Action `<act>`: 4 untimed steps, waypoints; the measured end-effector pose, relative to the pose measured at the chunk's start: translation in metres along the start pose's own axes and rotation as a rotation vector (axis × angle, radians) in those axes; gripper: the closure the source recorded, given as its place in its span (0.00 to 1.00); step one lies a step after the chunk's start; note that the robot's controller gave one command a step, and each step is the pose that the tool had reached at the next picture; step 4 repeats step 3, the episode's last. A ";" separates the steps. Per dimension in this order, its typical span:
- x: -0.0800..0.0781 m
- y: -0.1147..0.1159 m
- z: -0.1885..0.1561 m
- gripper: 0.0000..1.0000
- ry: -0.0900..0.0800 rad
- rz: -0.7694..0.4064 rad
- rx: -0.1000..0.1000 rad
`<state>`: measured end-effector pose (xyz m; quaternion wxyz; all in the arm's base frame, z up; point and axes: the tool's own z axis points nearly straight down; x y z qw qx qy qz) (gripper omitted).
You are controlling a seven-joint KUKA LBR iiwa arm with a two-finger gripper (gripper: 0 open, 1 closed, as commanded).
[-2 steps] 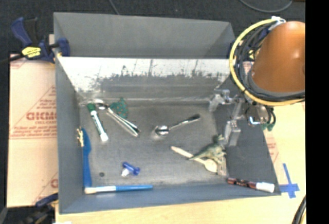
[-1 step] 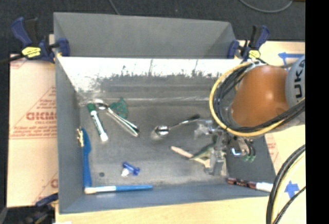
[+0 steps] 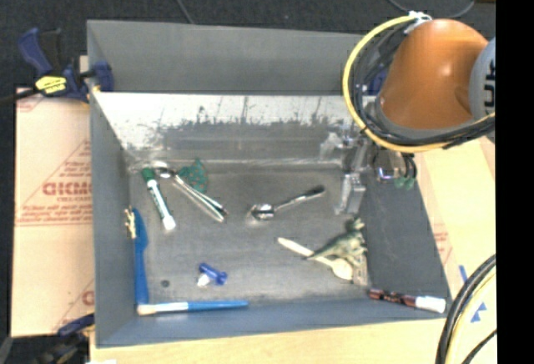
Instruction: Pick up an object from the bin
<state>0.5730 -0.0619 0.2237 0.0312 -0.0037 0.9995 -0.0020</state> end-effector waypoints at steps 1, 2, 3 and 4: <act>0.066 0.001 0.086 0.00 0.034 0.148 0.000; 0.077 0.007 0.104 0.00 0.040 0.172 0.001; 0.062 -0.018 0.149 1.00 0.034 0.263 0.003; 0.062 -0.018 0.149 1.00 0.034 0.263 0.003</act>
Offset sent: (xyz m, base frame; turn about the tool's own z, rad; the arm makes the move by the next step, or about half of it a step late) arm -0.0243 0.0346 -0.0697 0.1315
